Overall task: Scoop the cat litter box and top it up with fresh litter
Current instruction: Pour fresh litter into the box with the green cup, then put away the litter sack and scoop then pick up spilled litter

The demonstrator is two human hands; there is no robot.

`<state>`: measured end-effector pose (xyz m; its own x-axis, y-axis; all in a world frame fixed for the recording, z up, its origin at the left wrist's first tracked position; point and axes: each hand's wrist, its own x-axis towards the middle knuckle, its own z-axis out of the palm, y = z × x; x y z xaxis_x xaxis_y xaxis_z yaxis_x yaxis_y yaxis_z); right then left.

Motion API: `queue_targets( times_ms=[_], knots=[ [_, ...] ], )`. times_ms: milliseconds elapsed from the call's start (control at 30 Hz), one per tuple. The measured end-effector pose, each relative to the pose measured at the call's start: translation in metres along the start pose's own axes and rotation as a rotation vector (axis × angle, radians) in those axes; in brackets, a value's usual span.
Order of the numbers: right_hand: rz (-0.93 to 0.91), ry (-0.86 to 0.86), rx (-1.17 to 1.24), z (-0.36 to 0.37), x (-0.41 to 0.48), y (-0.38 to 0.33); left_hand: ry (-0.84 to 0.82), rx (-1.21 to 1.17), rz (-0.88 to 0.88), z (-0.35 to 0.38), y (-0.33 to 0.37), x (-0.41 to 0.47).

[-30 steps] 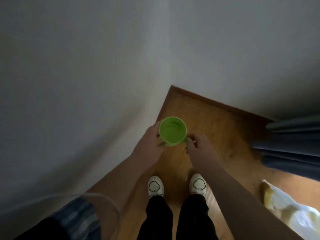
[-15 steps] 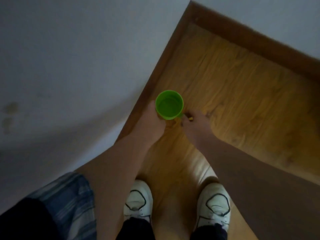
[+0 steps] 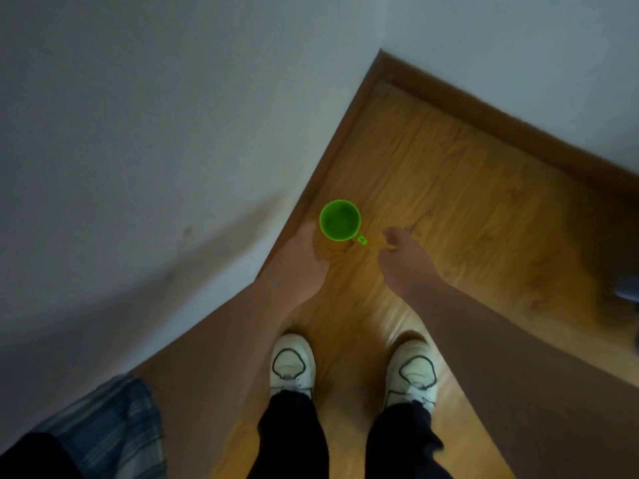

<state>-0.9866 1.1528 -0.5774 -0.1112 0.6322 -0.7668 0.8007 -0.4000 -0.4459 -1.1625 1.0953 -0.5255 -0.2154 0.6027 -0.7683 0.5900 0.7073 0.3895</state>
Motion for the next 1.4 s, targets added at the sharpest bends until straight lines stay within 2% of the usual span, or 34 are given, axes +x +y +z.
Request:
queue_targets(
  times_ms=[200, 300, 433, 567, 700, 800, 1033, 1400],
  knots=[
    [-0.122, 0.054, -0.140, -0.120, -0.200, -0.063, 0.120, 0.411, 0.111, -0.091, 0.093, -0.170],
    [-0.161, 0.103, -0.243, -0.184, -0.316, -0.096, 0.200, 0.459, 0.232, -0.140, 0.143, -0.264],
    [-0.123, 0.279, -0.277, -0.251, -0.465, -0.118, 0.220, 0.526, 0.442, -0.186, 0.204, -0.387],
    [-0.110, 0.441, -0.297, -0.281, -0.586, -0.134, 0.226, 0.565, 0.647, -0.210, 0.246, -0.487],
    [-0.090, 0.589, -0.248, -0.293, -0.668, -0.140, 0.179, 0.653, 0.786, -0.210, 0.268, -0.554],
    [-0.067, 0.695, -0.168, -0.297, -0.701, -0.127, 0.139, 0.722, 0.857, -0.198, 0.286, -0.580],
    [0.078, 0.764, -0.057, -0.309, -0.746, -0.042, 0.091, 0.856, 0.999, -0.132, 0.347, -0.624],
    [0.293, 0.788, 0.108, -0.371, -0.826, 0.188, -0.001, 1.030, 1.144, 0.093, 0.447, -0.697]
  ],
)
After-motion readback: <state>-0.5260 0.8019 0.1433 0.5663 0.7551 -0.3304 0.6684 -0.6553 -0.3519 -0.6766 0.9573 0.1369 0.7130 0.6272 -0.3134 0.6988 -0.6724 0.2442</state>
